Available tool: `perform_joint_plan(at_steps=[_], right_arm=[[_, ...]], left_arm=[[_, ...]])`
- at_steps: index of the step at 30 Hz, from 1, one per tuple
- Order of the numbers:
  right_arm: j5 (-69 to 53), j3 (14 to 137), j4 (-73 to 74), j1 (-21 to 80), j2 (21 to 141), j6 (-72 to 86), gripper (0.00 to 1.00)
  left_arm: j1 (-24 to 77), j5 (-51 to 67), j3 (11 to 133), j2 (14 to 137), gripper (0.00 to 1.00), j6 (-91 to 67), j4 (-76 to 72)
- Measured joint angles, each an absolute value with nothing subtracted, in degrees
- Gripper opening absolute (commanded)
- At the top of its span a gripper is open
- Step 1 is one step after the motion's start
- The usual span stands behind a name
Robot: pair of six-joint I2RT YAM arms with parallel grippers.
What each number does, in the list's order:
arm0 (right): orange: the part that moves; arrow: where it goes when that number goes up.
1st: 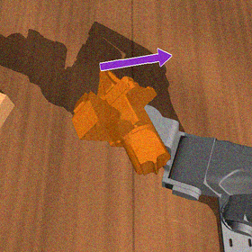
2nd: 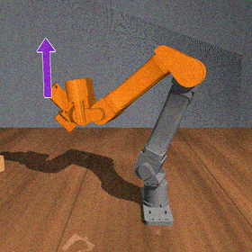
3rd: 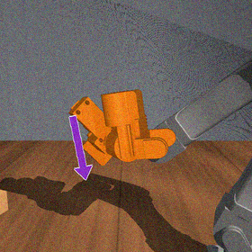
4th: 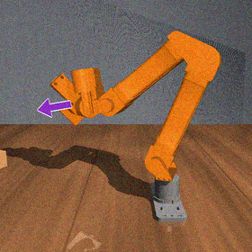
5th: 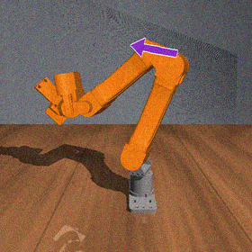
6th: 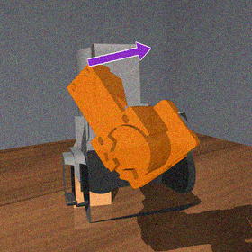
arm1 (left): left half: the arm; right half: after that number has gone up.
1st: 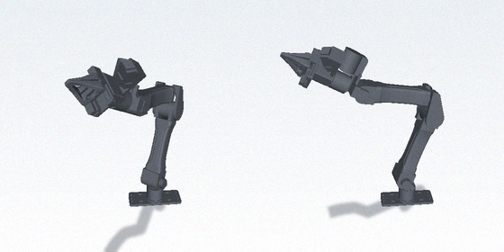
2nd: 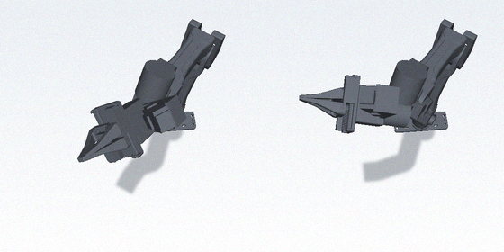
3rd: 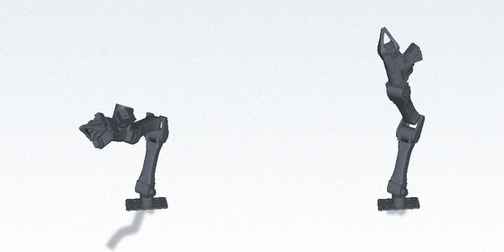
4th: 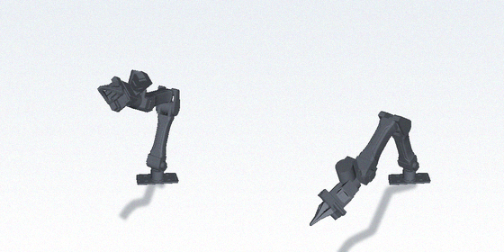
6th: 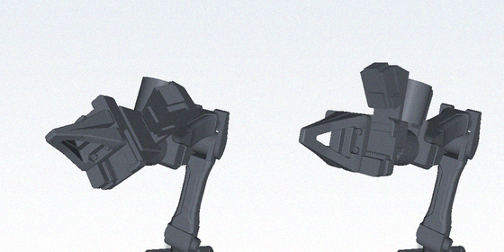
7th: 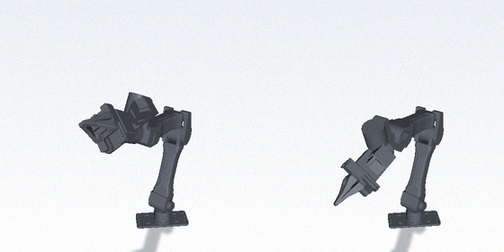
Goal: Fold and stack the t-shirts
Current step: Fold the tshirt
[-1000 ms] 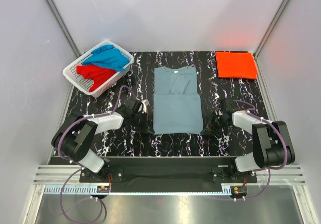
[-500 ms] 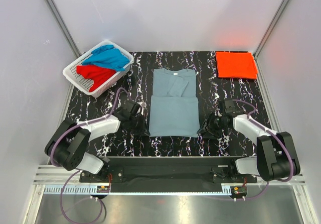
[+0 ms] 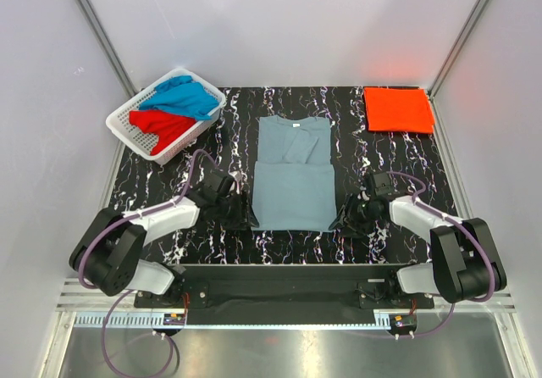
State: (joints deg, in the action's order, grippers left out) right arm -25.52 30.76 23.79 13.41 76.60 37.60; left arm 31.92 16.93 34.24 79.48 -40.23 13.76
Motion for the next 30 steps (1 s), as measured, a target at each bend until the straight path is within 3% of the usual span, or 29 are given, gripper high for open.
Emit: perform_joint_plan(at_steps=[8,13,14,15,16,18,19,30], right_arm=[[-24.93,30.44,21.56,13.85,76.90,38.41,0.43],[-25.65,29.87,18.79,14.20,77.69,39.64,0.41],[-25.87,29.85,18.35,14.28,77.91,39.83,0.38],[-26.04,29.74,17.78,14.37,78.08,39.97,0.34],[-26.00,29.52,17.34,14.41,78.13,40.14,0.22],[-25.21,28.95,16.84,14.52,78.13,40.45,0.09],[-24.97,28.69,16.69,14.59,78.06,40.77,0.00],[-21.02,27.57,21.71,17.50,69.19,42.30,0.00]], left_arm=[[31.92,19.09,33.06,81.19,0.44,-41.95,8.49],[31.92,19.77,32.97,82.67,0.33,-42.33,6.31],[31.92,19.75,32.97,82.76,0.30,-42.35,6.20],[31.90,19.70,32.97,82.89,0.19,-42.33,6.22],[31.86,19.66,32.97,83.05,0.11,-42.44,6.22],[31.83,19.64,32.88,83.46,0.00,-42.57,6.04],[31.86,19.70,32.88,83.46,0.00,-42.54,5.89],[32.80,18.15,32.45,78.46,0.00,-43.00,11.18]])
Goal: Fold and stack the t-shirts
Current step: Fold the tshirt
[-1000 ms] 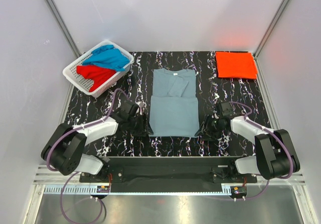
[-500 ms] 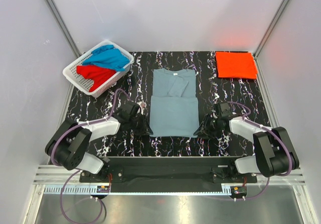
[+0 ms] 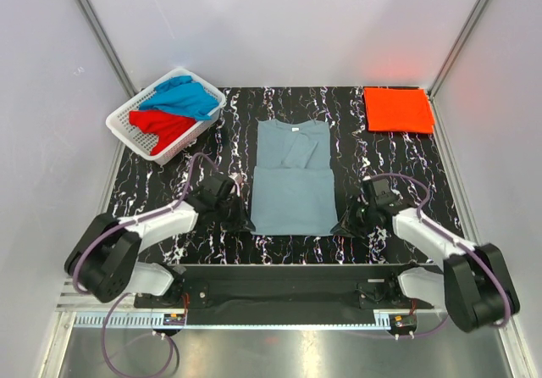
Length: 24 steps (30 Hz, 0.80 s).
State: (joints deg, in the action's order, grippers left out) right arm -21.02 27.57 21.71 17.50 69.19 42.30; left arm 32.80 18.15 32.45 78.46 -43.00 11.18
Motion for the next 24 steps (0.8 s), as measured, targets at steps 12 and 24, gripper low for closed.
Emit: perform_joint_plan(at_steps=[12,24], right_arm=[[-18.90,27.51,33.39,19.51,53.39,43.38,0.00],[-17.85,31.38,40.64,20.10,47.90,43.90,0.00]], left_arm=[[38.02,15.68,32.51,67.44,0.00,-46.54,19.16],[38.74,12.71,36.34,62.30,0.00,-48.10,25.08]])
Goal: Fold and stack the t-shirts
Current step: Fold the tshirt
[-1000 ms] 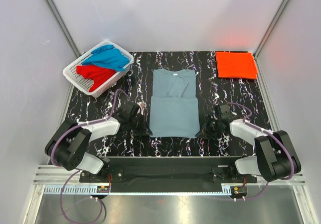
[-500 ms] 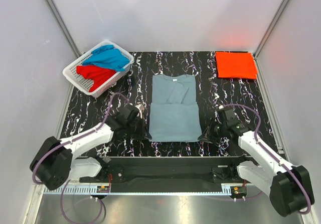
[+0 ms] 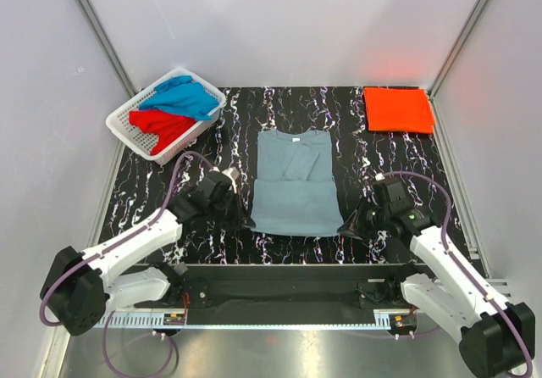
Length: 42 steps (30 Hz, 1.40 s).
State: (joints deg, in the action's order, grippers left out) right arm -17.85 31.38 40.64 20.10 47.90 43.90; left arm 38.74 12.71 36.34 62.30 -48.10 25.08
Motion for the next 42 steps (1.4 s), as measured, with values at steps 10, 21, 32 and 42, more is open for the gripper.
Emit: perform_joint_plan(at_steps=[10,21,32,42], right_arm=[[-12.14,49.65,43.55,20.14,60.64,40.07,0.00],[-10.07,73.89,41.58,14.35,83.31,31.14,0.00],[-14.83,93.82,37.54,10.37,107.92,26.24,0.03],[-17.72,113.67,35.22,6.39,130.17,26.22,0.10]], left_arm=[[32.67,11.29,49.45,69.73,0.00,-45.63,27.83],[22.90,16.38,72.31,88.01,0.00,-39.46,25.17],[16.08,25.65,91.59,113.71,0.14,-37.74,11.46],[13.98,31.51,115.92,141.91,0.36,-41.58,-2.87]])
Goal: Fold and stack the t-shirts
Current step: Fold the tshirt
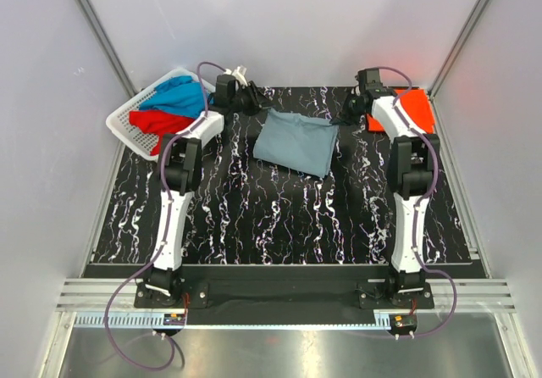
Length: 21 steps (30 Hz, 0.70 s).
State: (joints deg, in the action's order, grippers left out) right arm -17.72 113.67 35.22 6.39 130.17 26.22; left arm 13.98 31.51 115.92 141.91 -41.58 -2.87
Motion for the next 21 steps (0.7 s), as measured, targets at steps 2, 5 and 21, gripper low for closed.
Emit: perform_joint_plan(at_steps=[2,5,21], right_arm=[[-17.74,115.46,34.89,5.63,133.16,26.72,0.28],[-17.72,117.82,34.96,4.34,136.44,27.83,0.44],[-27.44,102.28,33.67,1.96,124.22,23.75,0.61]], left_arm=[[13.78,31.88,119.26,145.69,0.50,-42.48,-4.34],[13.63,31.92,120.16,147.24,0.70,-43.13,-5.08],[15.14,32.69,94.76,123.50,0.53,-33.69,-9.10]])
